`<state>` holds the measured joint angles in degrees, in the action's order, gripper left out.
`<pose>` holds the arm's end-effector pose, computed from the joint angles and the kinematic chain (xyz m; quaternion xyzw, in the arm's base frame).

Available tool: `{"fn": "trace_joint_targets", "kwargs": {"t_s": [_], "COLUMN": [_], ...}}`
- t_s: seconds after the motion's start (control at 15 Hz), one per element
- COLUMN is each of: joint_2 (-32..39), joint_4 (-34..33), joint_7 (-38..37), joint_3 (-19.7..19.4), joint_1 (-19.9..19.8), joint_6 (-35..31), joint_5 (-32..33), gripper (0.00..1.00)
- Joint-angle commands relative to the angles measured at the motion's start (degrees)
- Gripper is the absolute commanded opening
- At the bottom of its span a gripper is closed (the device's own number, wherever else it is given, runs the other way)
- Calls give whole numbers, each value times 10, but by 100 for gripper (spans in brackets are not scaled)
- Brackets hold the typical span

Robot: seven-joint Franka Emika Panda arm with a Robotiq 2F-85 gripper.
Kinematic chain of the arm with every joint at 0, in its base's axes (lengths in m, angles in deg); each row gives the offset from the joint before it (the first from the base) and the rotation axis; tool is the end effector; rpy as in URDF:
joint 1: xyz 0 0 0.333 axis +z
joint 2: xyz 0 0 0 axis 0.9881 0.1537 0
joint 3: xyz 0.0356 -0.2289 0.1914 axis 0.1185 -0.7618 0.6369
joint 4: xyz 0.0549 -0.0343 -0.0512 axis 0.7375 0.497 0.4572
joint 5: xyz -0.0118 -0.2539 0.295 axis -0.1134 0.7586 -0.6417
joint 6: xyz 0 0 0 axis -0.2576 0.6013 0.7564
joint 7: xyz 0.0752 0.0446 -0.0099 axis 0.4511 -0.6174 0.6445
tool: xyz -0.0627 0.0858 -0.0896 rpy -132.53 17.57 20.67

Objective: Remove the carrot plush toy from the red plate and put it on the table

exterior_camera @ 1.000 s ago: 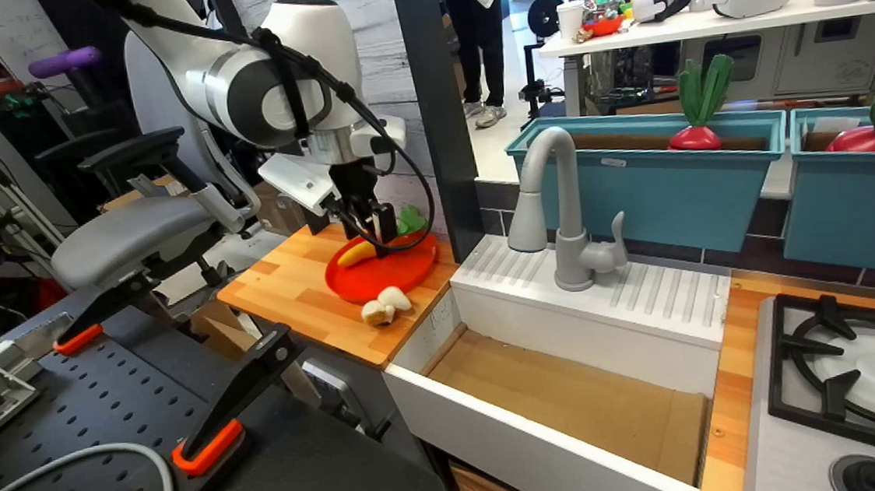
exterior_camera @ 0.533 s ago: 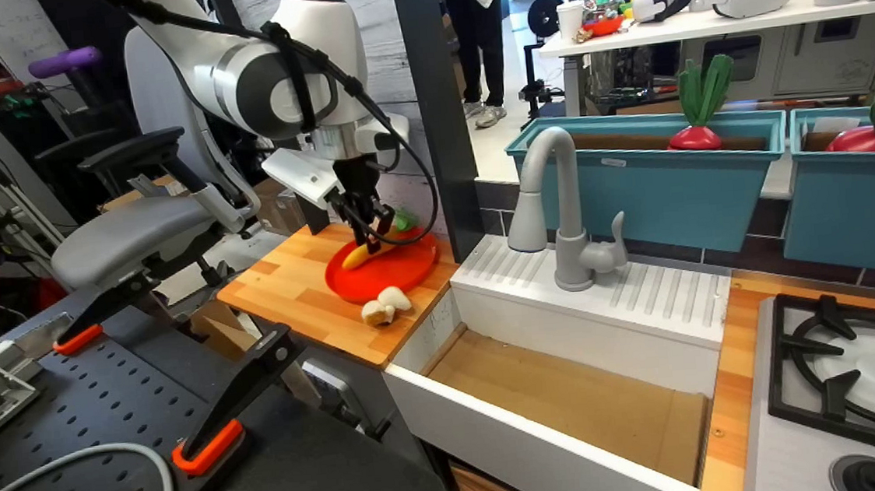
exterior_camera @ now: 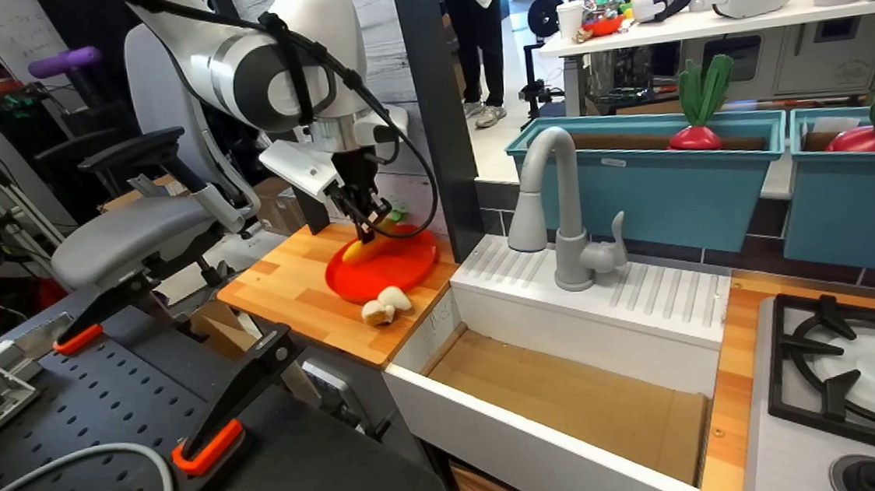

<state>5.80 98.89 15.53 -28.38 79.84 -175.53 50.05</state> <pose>0.6186 0.0698 -0.0123 -0.9920 0.0679 0.0080 0.1058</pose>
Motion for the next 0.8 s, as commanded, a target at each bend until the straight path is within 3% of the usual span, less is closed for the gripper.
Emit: {"fn": "trace_joint_targets", "kwargs": {"t_s": [0.0, 0.33, 0.73], "joint_2": [-62, -127, -115], "joint_4": [75, 159, 160], "joint_7": [43, 113, 131], "joint_3": [33, 70, 73], "joint_1": [-26, -37, 10], "joint_6": [-34, -33, -18], "joint_5": [2, 13, 48], "gripper": [1, 1, 1]}}
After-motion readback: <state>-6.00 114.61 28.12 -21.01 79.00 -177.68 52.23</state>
